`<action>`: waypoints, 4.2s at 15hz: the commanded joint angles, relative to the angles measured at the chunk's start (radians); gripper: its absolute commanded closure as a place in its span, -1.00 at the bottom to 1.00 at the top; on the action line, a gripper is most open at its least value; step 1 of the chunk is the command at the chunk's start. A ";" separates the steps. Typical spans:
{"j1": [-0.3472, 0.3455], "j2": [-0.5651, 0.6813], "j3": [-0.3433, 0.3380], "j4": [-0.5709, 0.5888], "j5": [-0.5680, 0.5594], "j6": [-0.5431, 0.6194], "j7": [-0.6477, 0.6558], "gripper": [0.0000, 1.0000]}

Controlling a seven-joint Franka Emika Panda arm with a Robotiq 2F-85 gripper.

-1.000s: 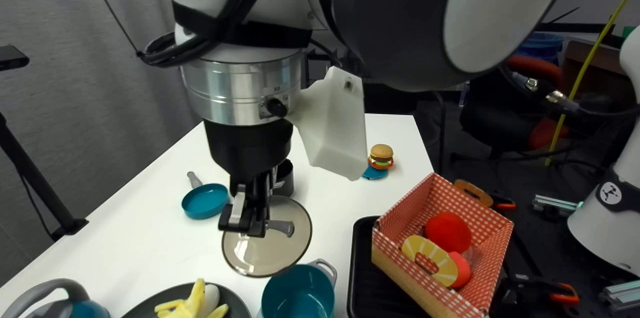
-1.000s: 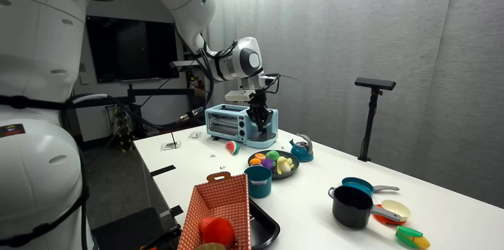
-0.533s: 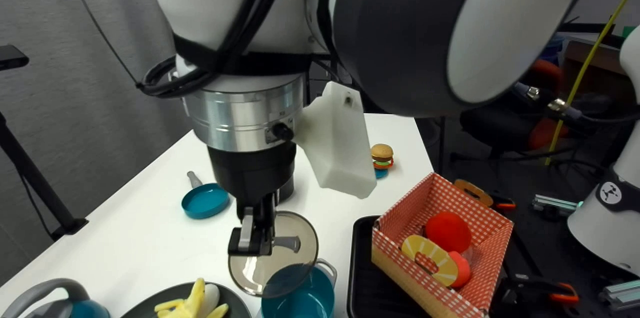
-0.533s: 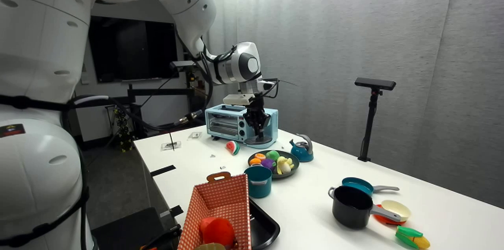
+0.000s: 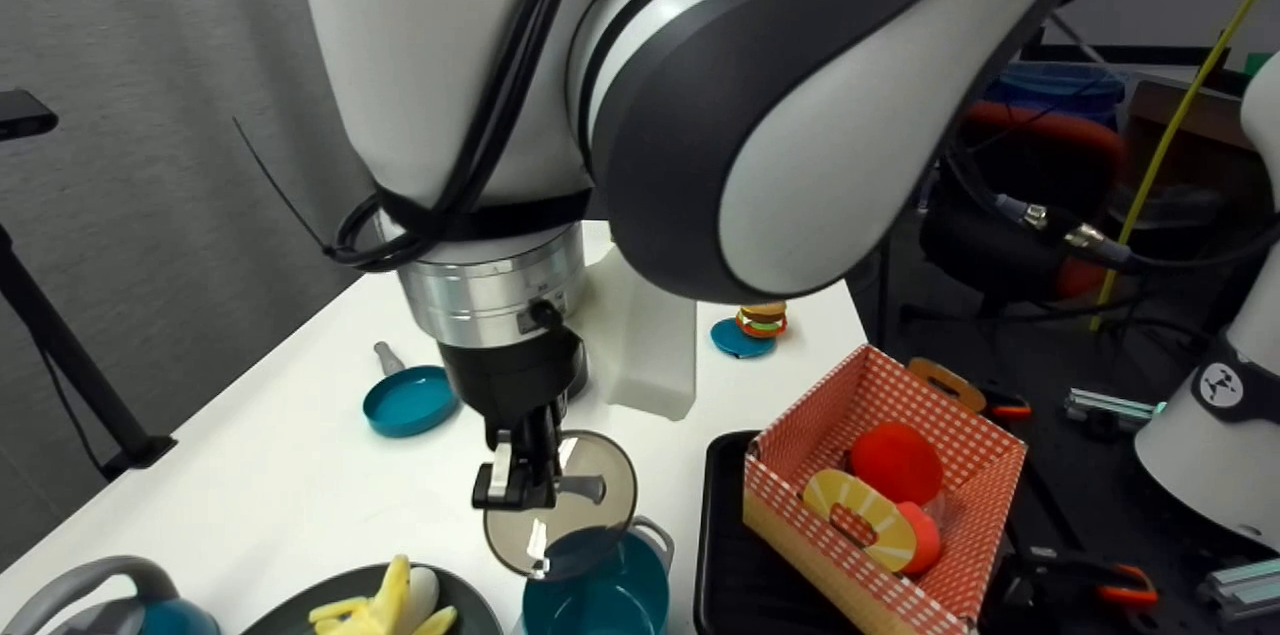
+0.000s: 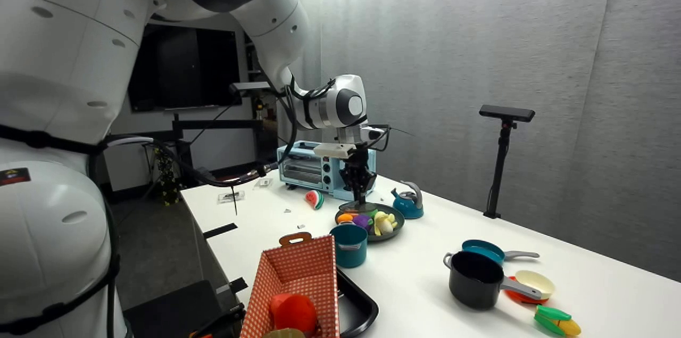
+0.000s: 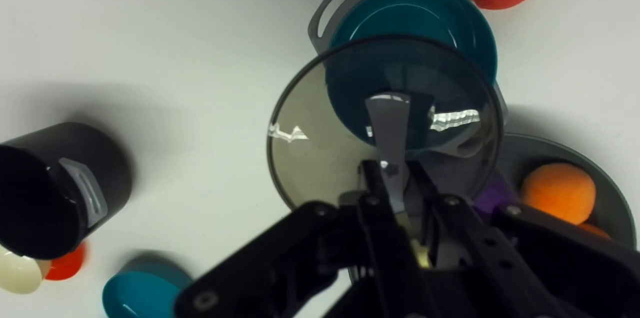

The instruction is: Transfer the lid from the black pot to the blue pot

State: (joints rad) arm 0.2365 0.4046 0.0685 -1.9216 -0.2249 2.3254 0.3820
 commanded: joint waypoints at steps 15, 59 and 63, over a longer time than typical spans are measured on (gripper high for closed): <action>0.039 0.063 -0.031 -0.046 -0.018 0.071 0.045 0.92; 0.002 0.006 -0.061 -0.047 0.025 0.096 -0.009 -1.00; -0.024 -0.099 -0.086 -0.137 0.019 0.098 0.024 -1.00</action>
State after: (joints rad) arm 0.2367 0.4123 -0.0085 -1.9496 -0.2234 2.3955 0.3919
